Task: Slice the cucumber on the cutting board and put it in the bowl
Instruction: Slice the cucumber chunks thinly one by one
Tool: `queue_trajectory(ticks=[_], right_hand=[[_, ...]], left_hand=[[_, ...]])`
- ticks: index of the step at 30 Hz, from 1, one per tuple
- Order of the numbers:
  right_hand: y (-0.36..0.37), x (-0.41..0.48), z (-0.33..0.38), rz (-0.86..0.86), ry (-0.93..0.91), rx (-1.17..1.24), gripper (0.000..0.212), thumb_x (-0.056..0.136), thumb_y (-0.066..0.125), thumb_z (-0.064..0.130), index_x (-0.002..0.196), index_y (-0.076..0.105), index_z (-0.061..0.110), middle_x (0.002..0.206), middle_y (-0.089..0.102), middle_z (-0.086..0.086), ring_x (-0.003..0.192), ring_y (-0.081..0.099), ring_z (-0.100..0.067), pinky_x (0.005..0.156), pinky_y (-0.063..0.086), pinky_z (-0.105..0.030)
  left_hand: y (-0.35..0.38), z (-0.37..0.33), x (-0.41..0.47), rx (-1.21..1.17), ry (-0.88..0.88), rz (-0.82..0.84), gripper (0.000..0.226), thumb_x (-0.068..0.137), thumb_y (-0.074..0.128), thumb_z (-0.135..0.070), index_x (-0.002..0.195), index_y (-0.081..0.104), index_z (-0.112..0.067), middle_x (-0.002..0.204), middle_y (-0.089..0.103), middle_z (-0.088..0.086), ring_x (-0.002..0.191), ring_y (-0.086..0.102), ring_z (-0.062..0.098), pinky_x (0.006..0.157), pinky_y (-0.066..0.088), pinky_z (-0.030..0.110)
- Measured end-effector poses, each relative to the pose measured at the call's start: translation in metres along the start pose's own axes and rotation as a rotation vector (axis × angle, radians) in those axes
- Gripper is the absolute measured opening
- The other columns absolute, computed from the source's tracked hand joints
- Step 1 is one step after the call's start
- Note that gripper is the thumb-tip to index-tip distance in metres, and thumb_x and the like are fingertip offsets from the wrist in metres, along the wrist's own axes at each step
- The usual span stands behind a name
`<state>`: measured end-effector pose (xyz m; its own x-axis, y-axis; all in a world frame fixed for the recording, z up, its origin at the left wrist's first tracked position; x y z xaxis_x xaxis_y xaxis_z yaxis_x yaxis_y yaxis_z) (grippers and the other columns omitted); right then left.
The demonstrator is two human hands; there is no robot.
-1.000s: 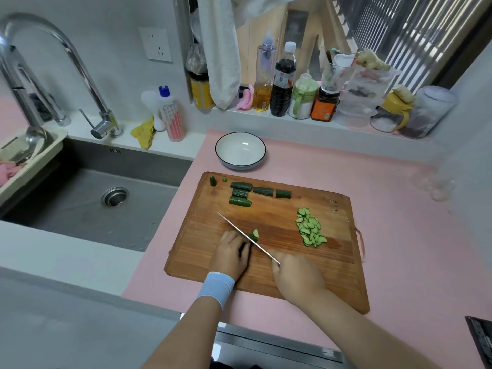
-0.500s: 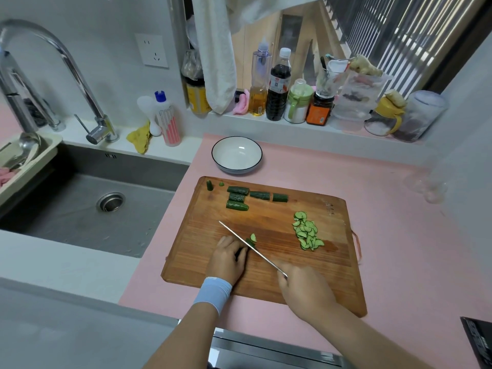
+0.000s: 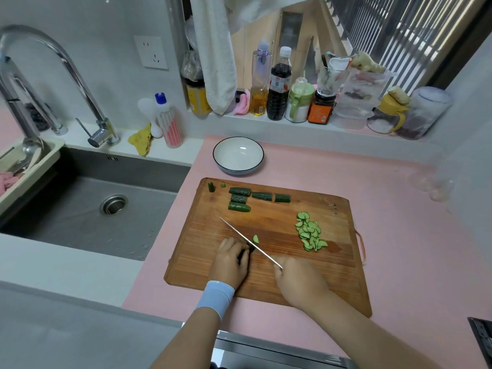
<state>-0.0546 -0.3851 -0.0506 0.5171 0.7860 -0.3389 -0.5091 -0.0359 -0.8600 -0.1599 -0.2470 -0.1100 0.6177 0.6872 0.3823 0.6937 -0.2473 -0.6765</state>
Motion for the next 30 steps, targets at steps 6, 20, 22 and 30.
queue_trajectory(ticks=[6,20,22,30], right_hand=[[-0.001,-0.016,0.001,-0.074,-0.061,-0.071,0.031,0.101,0.038,0.029,0.121,0.061,0.033,0.09,0.071,-0.002,0.082,0.064,-0.028,0.063,0.041,-0.033],[0.001,-0.014,-0.005,-0.013,-0.016,-0.01,0.022,0.1,0.04,0.027,0.083,0.053,0.025,0.07,0.056,0.006,0.072,0.06,-0.024,0.06,0.041,-0.033],[0.001,-0.008,-0.002,-0.009,-0.007,0.001,0.021,0.099,0.04,0.026,0.084,0.053,0.027,0.07,0.056,0.005,0.07,0.056,-0.025,0.06,0.04,-0.032],[0.003,-0.007,0.001,-0.046,-0.036,-0.025,0.026,0.102,0.038,0.029,0.109,0.063,0.031,0.076,0.058,0.002,0.071,0.052,-0.024,0.061,0.033,-0.03]], left_hand=[[0.001,0.001,0.001,-0.006,-0.018,0.006,0.018,0.077,0.071,0.0,0.091,0.071,-0.012,0.09,0.065,0.0,0.086,0.055,0.018,0.086,0.04,0.015],[0.0,0.002,0.002,-0.015,-0.039,-0.001,0.017,0.073,0.076,0.001,0.08,0.069,-0.013,0.08,0.062,-0.003,0.079,0.052,0.014,0.079,0.038,0.013],[0.0,0.001,0.001,-0.021,-0.036,0.001,0.017,0.074,0.076,0.001,0.078,0.068,-0.013,0.079,0.061,-0.003,0.078,0.052,0.015,0.08,0.037,0.013],[-0.001,0.001,-0.002,-0.006,-0.036,-0.001,0.015,0.077,0.072,0.0,0.085,0.068,-0.012,0.086,0.061,-0.001,0.085,0.051,0.015,0.082,0.04,0.016]])
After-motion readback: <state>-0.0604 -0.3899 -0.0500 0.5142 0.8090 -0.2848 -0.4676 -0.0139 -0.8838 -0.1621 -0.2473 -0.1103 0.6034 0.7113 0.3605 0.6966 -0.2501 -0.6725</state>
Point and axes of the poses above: each hand's wrist, its own x-axis towards the middle knuckle, its own y-axis out of the palm, z = x × y, the point moved 6 cm from there along x, towards the middle knuckle
